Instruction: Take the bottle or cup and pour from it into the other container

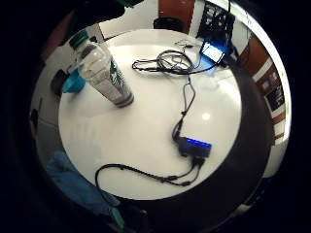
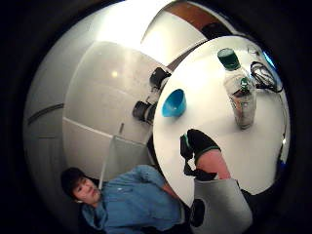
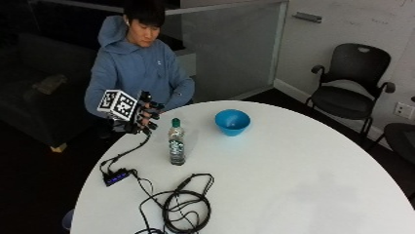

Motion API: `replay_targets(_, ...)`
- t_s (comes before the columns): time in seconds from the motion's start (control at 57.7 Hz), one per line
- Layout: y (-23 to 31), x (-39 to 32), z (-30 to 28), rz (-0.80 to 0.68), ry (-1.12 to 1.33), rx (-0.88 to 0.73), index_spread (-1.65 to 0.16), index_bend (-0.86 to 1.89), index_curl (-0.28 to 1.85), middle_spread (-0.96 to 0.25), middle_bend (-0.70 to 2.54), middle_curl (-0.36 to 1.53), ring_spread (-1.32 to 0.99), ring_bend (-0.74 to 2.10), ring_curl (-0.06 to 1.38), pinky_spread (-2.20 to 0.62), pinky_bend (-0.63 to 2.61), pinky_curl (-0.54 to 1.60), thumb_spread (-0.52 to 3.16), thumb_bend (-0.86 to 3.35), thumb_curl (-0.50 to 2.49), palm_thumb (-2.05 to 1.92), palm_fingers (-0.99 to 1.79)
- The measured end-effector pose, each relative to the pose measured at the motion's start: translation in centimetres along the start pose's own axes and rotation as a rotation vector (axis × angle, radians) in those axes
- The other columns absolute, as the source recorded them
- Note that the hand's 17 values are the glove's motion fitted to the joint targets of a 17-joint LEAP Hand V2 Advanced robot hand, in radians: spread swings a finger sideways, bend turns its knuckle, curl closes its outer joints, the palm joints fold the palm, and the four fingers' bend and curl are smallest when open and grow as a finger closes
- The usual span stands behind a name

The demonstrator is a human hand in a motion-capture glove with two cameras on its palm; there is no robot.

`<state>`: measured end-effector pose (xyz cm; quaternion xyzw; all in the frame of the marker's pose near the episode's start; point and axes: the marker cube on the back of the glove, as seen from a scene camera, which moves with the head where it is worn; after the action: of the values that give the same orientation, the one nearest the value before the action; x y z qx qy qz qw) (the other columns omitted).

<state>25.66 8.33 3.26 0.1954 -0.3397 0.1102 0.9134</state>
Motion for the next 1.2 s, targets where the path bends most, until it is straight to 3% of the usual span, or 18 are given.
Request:
replay_targets(0.26, -2.0, 3.3, 1.1, 0.086, -0.258, 0.063, -0.41, 0.10, 0.14, -0.02, 0.20, 0.31, 0.15, 0.65, 0.30, 0.24, 0.83, 0.30, 0.90, -0.03, 0.44, 0.73, -0.02)
replay_targets(0.589, -3.9, 5.2, 5.4, 0.136, -0.374, 0.056, -0.41, 0.10, 0.13, -0.01, 0.19, 0.32, 0.15, 0.65, 0.30, 0.24, 0.85, 0.29, 0.89, -0.03, 0.42, 0.71, -0.03)
replay_targets(0.97, -6.1, 4.6, 10.4, 0.144, -0.534, 0.041, -0.39, 0.11, 0.13, 0.09, 0.18, 0.30, 0.19, 0.67, 0.30, 0.26, 0.86, 0.29, 0.87, -0.03, 0.41, 0.71, -0.03)
replay_targets(1.091, -6.9, 4.5, 11.1, 0.128, -0.599, 0.172, -0.36, 0.13, 0.14, 0.13, 0.24, 0.31, 0.19, 0.70, 0.29, 0.26, 0.87, 0.28, 0.83, -0.02, 0.42, 0.76, 0.19)
replay_targets(1.195, -7.6, 4.5, 11.3, 0.150, -0.650, 0.203, -0.24, 0.24, 0.22, 0.10, 0.40, 0.36, 0.09, 0.66, 0.28, 0.20, 0.75, 0.24, 0.79, 0.01, 0.44, 0.89, 0.72)
